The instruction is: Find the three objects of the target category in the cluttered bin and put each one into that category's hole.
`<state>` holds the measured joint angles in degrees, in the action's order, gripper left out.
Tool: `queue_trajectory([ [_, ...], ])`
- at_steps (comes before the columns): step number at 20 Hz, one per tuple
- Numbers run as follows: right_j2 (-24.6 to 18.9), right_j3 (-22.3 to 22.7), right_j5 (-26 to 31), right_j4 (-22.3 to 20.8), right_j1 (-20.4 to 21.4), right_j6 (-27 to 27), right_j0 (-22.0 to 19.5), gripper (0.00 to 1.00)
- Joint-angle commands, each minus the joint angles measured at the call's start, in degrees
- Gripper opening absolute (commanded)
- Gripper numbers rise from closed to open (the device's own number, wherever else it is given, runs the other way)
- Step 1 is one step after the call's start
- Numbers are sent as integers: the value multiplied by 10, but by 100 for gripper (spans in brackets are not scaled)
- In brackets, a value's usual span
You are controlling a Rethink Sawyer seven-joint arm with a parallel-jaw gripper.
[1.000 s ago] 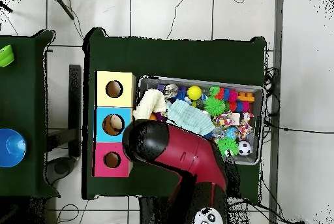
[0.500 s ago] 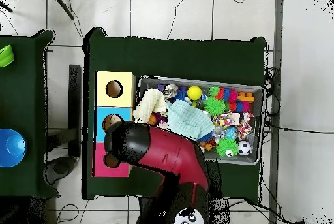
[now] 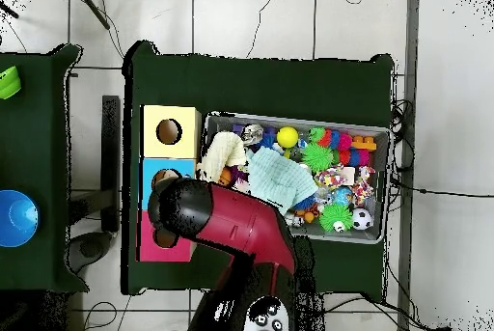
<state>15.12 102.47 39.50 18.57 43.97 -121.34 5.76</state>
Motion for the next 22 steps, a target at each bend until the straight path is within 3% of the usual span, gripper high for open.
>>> queue_trajectory([
  [1, -43, 49, -69, 52, -42, -144, -12, 0],
  [8, -68, 64, -85, 103, -53, -137, -19, 0],
  [22, -53, 59, 4, 132, -32, -155, 4, 0],
])
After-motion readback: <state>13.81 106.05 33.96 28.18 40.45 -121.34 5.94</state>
